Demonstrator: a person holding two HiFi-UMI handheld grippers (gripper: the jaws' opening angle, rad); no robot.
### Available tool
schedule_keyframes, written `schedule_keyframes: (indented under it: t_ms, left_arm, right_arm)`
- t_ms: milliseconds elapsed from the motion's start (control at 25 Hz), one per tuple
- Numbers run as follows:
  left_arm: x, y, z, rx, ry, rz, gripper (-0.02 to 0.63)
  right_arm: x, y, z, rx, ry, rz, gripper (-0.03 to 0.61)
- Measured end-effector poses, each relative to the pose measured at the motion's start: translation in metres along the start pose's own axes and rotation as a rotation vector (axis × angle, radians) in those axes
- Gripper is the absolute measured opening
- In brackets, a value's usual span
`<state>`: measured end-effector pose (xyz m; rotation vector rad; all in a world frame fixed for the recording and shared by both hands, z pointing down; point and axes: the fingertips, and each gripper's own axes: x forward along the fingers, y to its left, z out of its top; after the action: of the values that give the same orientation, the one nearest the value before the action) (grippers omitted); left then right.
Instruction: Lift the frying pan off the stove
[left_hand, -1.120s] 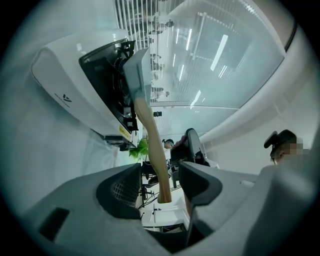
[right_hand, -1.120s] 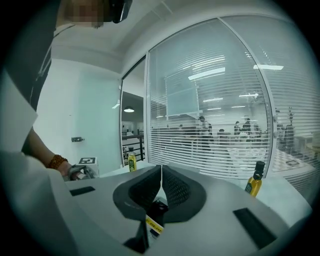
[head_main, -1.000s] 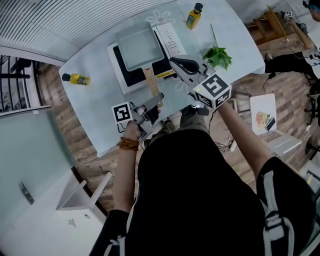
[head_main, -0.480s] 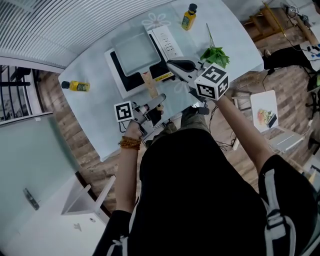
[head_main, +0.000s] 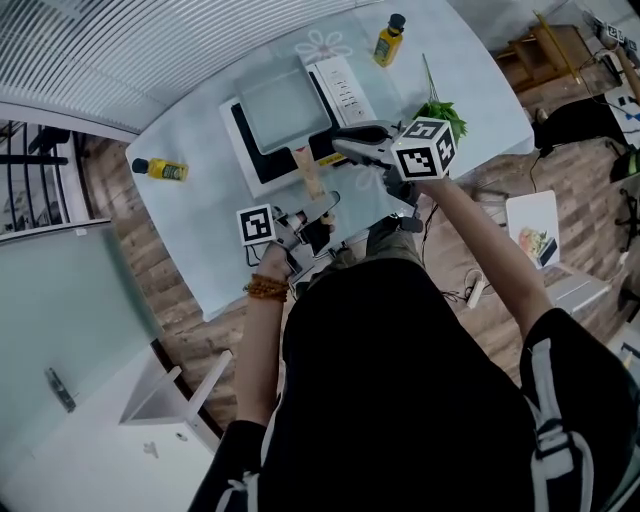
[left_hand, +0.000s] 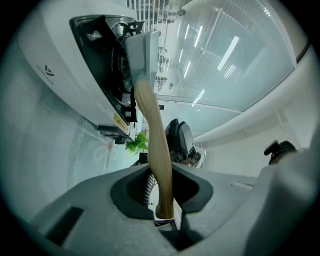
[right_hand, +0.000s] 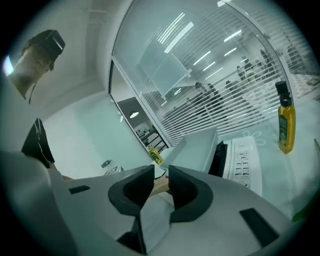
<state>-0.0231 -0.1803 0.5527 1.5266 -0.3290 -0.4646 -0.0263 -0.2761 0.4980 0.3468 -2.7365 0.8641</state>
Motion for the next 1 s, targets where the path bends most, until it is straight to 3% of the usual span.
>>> schedule_keyframes:
  t_ms: [160,360,1000]
  left_arm:
    - [-0.002,0.0,0.0,-0.001,-0.003,0.002,0.083]
    - [0.0,0.0,-0.001,0.003,-0.008,-0.001,0.083]
    - [-0.002,0.0,0.0,-0.005,-0.017,-0.011,0.084]
  right_arm:
    - [0.014,0.012,-0.013,0.129,0.096,0.114,0.129]
    - [0.026,0.014,-0.03,0.281,0.17,0.181,0.198]
    - [0.067,0.011,-0.066,0.574,0.27,0.259,0.215]
